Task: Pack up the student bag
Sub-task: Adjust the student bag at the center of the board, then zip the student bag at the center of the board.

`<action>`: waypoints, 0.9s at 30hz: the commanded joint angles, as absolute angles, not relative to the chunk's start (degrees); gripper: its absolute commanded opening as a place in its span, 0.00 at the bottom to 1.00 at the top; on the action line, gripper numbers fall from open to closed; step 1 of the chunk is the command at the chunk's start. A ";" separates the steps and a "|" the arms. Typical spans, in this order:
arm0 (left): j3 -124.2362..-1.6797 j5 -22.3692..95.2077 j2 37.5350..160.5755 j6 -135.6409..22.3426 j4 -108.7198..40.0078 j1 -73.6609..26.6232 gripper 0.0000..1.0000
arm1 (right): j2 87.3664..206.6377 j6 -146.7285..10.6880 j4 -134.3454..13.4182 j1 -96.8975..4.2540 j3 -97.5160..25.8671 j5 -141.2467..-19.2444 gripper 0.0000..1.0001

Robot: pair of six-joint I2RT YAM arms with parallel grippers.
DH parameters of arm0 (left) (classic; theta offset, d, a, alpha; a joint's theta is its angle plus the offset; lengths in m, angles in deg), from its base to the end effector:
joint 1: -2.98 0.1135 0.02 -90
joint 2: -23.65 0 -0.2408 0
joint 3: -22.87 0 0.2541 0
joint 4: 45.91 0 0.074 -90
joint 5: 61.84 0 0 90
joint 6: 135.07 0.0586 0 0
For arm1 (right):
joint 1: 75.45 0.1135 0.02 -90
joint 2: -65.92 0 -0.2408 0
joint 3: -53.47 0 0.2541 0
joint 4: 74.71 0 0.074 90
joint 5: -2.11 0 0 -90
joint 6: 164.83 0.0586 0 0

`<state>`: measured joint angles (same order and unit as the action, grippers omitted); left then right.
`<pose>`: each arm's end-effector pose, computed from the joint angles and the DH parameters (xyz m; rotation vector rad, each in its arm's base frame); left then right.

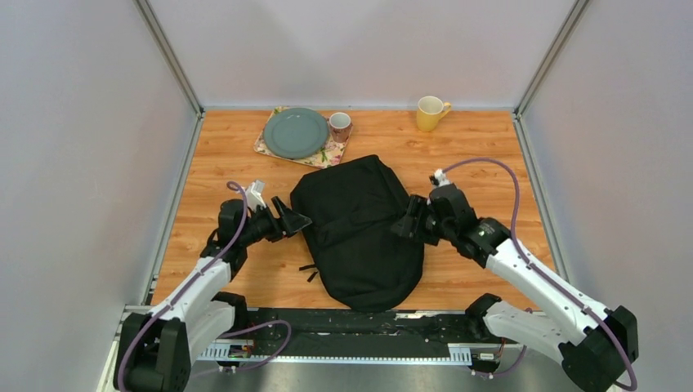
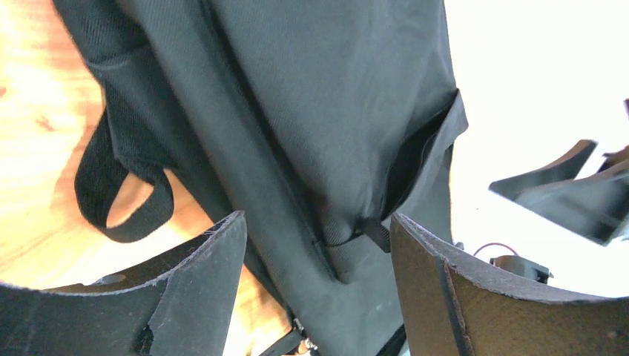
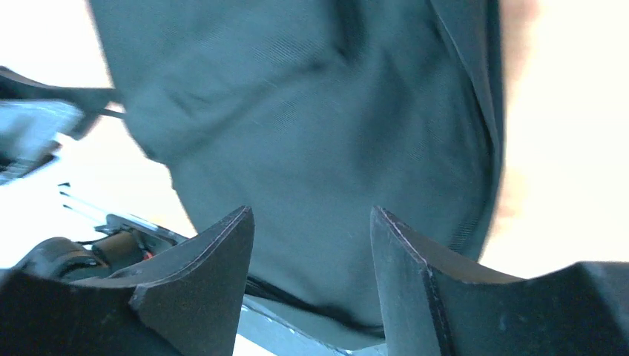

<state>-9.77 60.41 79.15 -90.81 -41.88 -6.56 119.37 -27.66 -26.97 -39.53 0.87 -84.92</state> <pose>0.2196 -0.0686 0.1574 -0.3030 2.1474 -1.1552 0.1750 0.1305 0.2038 0.2249 2.5382 0.6882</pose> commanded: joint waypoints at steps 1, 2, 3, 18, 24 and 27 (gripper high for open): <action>-6.26 57.79 71.74 -90.86 -38.94 -6.16 0.78 | 124.69 -38.87 -29.33 -39.24 -11.59 -85.18 0.62; -4.78 56.21 68.94 -91.12 -38.50 -6.16 0.78 | 126.20 -40.89 -29.07 -38.98 -13.09 -84.73 0.62; -3.98 55.50 67.69 -91.82 -38.23 -6.16 0.79 | 127.43 -41.60 -29.15 -38.36 -15.97 -84.46 0.62; -8.45 38.53 52.48 -88.85 -17.32 -6.16 0.81 | 151.68 -54.97 -30.83 -20.70 -34.62 -87.27 0.61; -10.04 36.60 51.87 -88.40 -11.78 -6.16 0.81 | 160.21 -57.87 -30.21 -14.02 -42.18 -97.71 0.62; -9.68 35.10 49.58 -88.84 -10.63 -6.16 0.81 | 164.25 -57.61 -31.53 -11.12 -44.11 -105.98 0.62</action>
<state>-8.46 38.14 51.86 -89.67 -14.71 -6.39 160.44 -55.37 -30.05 -14.50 -39.56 -94.63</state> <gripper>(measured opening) 0.805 0.618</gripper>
